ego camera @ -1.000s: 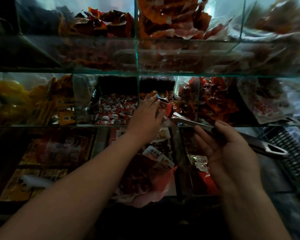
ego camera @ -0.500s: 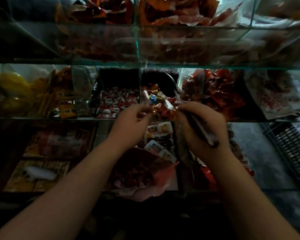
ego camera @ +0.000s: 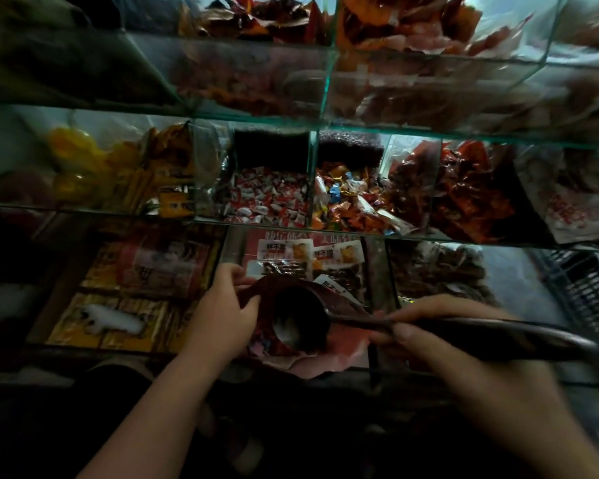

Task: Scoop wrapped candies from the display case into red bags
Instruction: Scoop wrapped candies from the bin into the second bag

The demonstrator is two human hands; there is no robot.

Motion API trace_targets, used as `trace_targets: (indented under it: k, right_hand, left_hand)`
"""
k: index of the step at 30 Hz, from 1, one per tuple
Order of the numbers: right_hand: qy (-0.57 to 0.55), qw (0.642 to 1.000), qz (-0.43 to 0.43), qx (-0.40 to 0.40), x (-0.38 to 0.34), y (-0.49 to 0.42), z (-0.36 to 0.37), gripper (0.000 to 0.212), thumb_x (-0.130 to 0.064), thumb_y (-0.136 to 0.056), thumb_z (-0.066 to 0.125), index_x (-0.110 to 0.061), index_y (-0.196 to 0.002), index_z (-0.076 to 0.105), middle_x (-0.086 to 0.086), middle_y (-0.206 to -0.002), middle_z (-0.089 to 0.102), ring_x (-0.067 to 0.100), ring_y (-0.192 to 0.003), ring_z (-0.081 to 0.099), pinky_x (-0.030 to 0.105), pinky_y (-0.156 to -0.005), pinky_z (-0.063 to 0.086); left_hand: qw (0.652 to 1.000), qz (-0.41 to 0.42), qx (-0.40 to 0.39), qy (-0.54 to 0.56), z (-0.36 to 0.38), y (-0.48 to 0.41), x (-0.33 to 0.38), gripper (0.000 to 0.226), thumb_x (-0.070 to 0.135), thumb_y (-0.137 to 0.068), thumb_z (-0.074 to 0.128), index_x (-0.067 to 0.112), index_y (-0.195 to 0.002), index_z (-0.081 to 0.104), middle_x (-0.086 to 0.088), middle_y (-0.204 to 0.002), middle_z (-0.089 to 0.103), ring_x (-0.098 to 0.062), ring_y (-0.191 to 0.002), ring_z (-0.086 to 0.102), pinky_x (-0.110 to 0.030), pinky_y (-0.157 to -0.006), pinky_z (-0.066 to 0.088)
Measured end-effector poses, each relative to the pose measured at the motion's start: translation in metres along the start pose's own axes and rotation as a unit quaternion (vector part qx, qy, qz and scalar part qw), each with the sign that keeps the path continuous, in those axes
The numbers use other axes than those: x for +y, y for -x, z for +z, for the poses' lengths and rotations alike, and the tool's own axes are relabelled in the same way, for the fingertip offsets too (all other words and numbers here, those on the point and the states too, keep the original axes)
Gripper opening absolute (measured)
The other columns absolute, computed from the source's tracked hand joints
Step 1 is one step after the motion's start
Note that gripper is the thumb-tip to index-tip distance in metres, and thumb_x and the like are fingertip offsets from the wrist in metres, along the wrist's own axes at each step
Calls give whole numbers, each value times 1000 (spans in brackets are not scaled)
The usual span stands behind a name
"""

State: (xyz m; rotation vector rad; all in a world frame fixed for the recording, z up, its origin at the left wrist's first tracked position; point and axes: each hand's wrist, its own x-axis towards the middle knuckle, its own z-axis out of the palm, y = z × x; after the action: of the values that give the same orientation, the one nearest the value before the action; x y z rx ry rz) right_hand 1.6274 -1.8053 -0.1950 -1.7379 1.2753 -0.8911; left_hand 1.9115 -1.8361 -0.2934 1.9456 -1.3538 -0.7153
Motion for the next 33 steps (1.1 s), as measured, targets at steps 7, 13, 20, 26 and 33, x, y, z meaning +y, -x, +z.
trace_targets:
  k: [7,13,20,26,33]
  right_hand:
    - [1,981,191,-27,41,-3,67,22,-30,-87,81,-34,-107,74,-14,-105,75,-14,-98,64,7,-84,50]
    - [-59,935,277,214,77,20,88,54,-27,-69,95,-33,-103,54,-7,-97,65,-9,-86,64,5,-68,47]
    - [-115,933,323,110,88,1,109,17,-21,-89,80,-7,-80,75,6,-61,74,19,-46,69,24,-43,49]
    - [-15,965,228,129,81,-58,83,26,-12,-93,68,0,-70,66,9,-67,74,31,-72,73,44,-67,60]
    - [151,979,18,133,31,-118,40,36,-34,-98,63,-17,-67,62,-3,-58,59,11,-51,54,28,-47,40]
  left_hand:
    - [995,77,-57,-39,24,-6,13,36,22,-94,66,35,-127,64,26,-105,59,-5,-105,62,-19,-83,46]
    - [991,57,-50,-115,25,-15,15,43,28,-94,66,32,-137,60,8,-128,66,-17,-115,63,-33,-92,51]
    - [940,146,-150,-271,37,-39,55,21,42,-96,56,34,-104,73,14,-97,67,-14,-91,64,-32,-67,52]
    - [972,103,-81,-195,27,-47,61,15,23,-92,56,23,-81,65,7,-76,62,-18,-73,60,-33,-60,50]
    - [981,-81,-122,130,-15,-27,75,27,28,-100,64,14,-77,59,4,-57,67,-5,-49,64,-24,-46,48]
